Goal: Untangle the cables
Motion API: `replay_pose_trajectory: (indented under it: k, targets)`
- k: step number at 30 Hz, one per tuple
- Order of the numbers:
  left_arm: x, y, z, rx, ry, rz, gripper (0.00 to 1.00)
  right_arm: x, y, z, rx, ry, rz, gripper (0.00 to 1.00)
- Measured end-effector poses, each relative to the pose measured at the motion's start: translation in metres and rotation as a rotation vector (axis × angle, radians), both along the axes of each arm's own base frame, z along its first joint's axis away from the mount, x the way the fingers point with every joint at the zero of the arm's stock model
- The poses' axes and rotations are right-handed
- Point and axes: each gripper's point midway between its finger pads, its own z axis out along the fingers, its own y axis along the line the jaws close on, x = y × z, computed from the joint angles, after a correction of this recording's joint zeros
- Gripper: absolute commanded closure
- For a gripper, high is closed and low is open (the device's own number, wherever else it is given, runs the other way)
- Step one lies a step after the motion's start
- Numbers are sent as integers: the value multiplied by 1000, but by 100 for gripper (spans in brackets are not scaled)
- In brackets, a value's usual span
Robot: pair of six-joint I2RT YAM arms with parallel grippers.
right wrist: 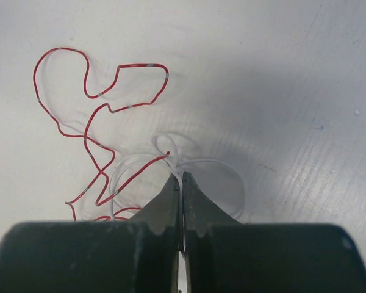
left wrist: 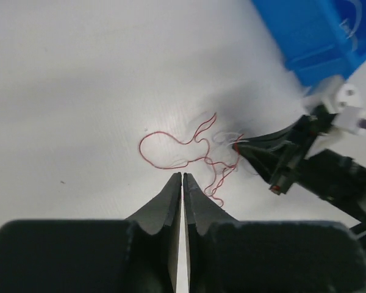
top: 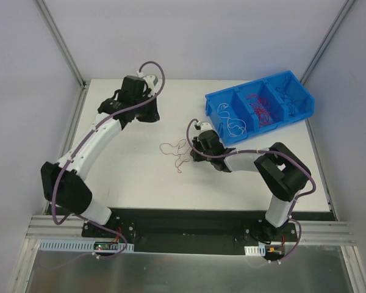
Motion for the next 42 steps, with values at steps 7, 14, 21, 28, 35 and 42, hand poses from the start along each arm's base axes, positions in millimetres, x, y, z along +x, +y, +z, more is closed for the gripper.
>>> replay_pose_trajectory:
  k: [7, 14, 21, 28, 35, 42]
  targets:
    - [11, -33, 32, -160, -48, -89, 33, -1, 0, -1, 2, 6, -4, 100]
    - [19, -70, -113, -191, 364, -157, 27, 0, 0, -1, 3, 6, -5, 100]
    - [4, -82, -155, -247, 508, -213, 48, 2, -3, 0, 6, 9, -12, 100]
    - [5, -84, -158, -233, 481, -232, 100, 3, -4, 0, 11, 13, -14, 100]
    - [5, -55, -145, -92, 381, -145, 100, 4, -5, 0, 11, 13, -21, 100]
    - [1, 4, 12, -13, -91, 42, 100, 6, -11, -3, -8, 18, -63, 100]
